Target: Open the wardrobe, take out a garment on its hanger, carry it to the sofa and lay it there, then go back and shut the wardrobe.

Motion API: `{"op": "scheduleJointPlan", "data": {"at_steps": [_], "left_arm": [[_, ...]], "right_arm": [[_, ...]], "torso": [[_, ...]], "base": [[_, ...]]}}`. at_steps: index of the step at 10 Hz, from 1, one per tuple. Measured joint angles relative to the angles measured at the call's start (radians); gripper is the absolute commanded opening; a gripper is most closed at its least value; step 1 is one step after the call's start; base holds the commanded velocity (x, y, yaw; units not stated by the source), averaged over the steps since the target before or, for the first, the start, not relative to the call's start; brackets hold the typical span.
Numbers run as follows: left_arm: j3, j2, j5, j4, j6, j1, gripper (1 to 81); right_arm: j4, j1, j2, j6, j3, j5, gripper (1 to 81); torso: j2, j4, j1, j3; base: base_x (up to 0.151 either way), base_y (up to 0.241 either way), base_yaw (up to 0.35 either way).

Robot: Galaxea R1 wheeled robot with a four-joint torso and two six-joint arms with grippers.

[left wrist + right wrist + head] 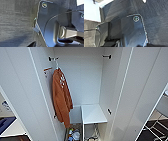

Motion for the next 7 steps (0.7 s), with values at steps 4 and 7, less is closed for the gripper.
{"op": "scheduleJointPlan", "data": {"at_steps": [4, 7], "left_arm": [[0.013, -0.018, 0.061, -0.408, 0.414, -0.041, 81.1], [0.113, -0.095, 0.041, -0.791, 0.759, -0.062, 81.1]], "right_arm": [[0.066, 0.050, -0.139, 0.001, 0.153, -0.004, 81.1], [0.132, 0.107, -0.211, 0.001, 0.209, -0.011, 81.1]], "torso": [[0.000, 0.000, 0.000, 0.000], [0.000, 0.000, 0.000, 0.000]], "base": [[0.000, 0.000, 0.000], [0.000, 0.000, 0.000]]}}
